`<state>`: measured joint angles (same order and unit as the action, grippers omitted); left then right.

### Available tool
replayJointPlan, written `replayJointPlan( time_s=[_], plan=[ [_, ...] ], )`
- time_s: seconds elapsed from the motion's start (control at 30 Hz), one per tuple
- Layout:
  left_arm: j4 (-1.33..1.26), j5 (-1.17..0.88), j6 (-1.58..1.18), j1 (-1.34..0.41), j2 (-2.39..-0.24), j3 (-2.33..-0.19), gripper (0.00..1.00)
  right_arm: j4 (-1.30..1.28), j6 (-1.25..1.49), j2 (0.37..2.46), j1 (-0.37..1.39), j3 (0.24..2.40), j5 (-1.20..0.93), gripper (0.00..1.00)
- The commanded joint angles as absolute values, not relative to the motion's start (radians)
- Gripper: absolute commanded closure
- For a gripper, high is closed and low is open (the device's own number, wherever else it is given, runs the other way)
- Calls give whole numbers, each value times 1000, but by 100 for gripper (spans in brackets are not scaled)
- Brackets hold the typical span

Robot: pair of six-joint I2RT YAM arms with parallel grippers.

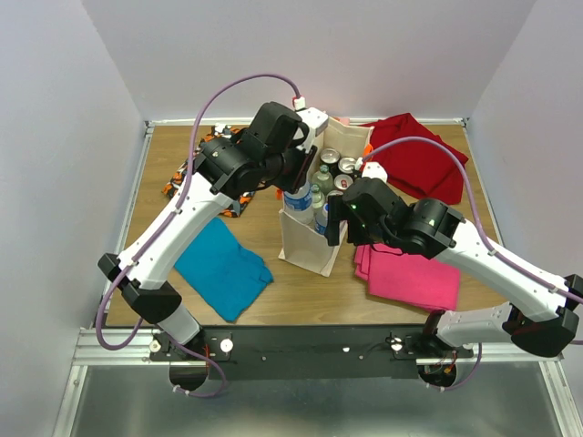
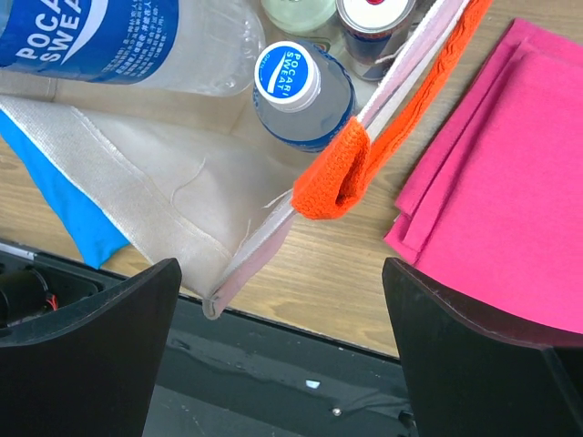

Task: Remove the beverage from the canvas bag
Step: Take out the drink from the canvas bag.

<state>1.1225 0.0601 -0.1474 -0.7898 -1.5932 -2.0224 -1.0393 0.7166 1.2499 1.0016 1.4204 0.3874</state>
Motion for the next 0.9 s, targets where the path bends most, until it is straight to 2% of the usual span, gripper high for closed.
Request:
replayJointPlan(
  time_s=[0.0,0.87],
  plan=[
    [1104,98,-149,-795,-1537,-2111,100,-1071,703,1255,1011,1448,422,0],
    [1086,156,-155,-796,-1482,-2241,100,-1069,718,1232,1009,1417,416,0]
  ],
)
